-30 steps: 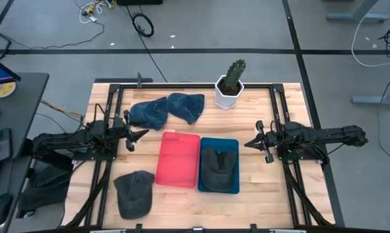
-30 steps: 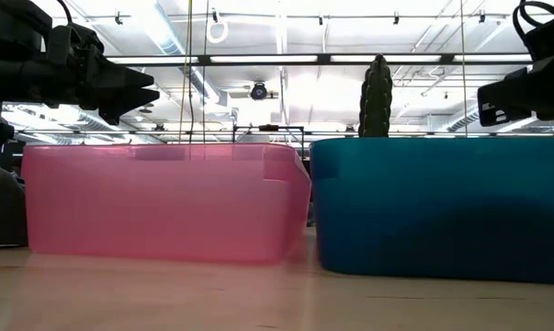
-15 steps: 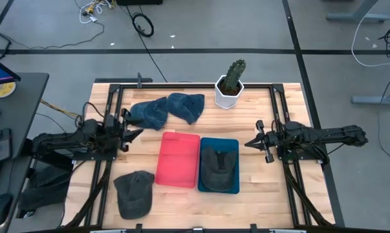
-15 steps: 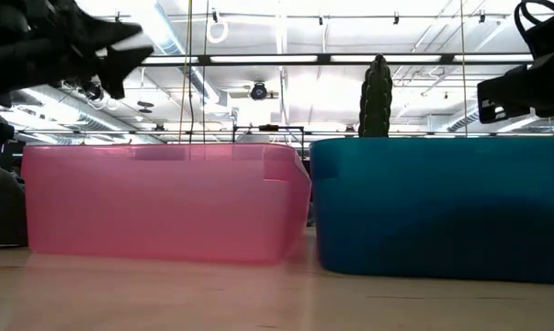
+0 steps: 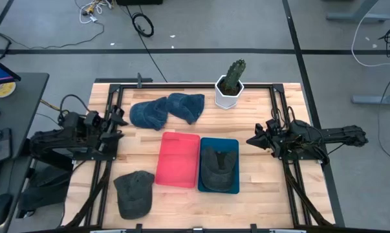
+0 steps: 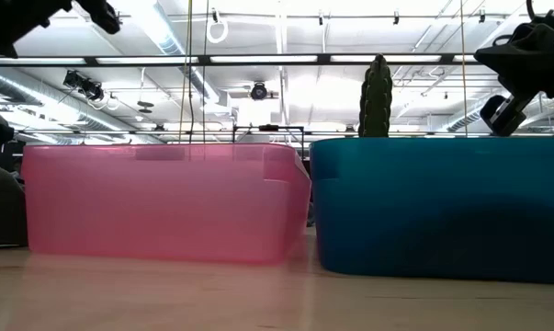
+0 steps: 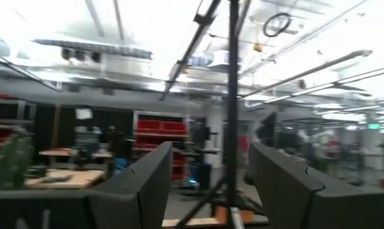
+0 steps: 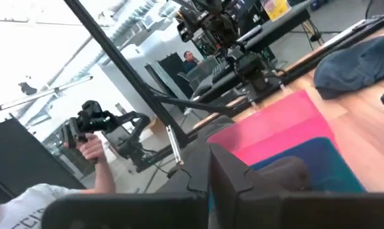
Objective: Pick & Place hat
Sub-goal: Put the black cap into the blue bin
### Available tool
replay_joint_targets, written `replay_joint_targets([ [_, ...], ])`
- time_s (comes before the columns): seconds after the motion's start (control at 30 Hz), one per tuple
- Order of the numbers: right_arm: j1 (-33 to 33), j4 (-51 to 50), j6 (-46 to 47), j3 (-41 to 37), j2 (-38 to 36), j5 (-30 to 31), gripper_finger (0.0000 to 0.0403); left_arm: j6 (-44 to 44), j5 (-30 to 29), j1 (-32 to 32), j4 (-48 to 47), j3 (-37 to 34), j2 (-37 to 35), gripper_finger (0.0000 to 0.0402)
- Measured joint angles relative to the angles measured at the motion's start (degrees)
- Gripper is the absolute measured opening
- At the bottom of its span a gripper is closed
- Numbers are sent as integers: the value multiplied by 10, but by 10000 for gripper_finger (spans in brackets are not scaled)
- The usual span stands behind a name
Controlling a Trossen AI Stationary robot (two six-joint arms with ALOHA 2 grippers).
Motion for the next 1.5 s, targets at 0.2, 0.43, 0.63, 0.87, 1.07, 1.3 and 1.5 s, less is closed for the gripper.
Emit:
replay_joint_targets([
  [0.2, 1, 0, -27, 0, 0, 0, 13, -28, 37, 0, -1, 25, 48, 211],
  [0.43, 1, -44, -137, 0, 0, 1, 13, 6, 49, -50, -2, 61, 144, 211],
  [0.63, 1, -63, -201, 0, 0, 1, 13, 61, 49, -150, -2, 117, 238, 211],
  [0.87, 1, -61, -189, 0, 0, 1, 13, 135, -29, -285, -70, 198, 333, 211],
  [1.07, 1, -61, -188, 0, 0, 1, 13, 186, -205, -373, -229, 280, 395, 211],
  [1.3, 1, -60, -188, 0, 0, 1, 13, 98, -304, -414, -445, 411, 442, 211],
  [1.5, 1, -60, -188, 0, 0, 1, 13, -32, -334, -435, -669, 530, 500, 211],
])
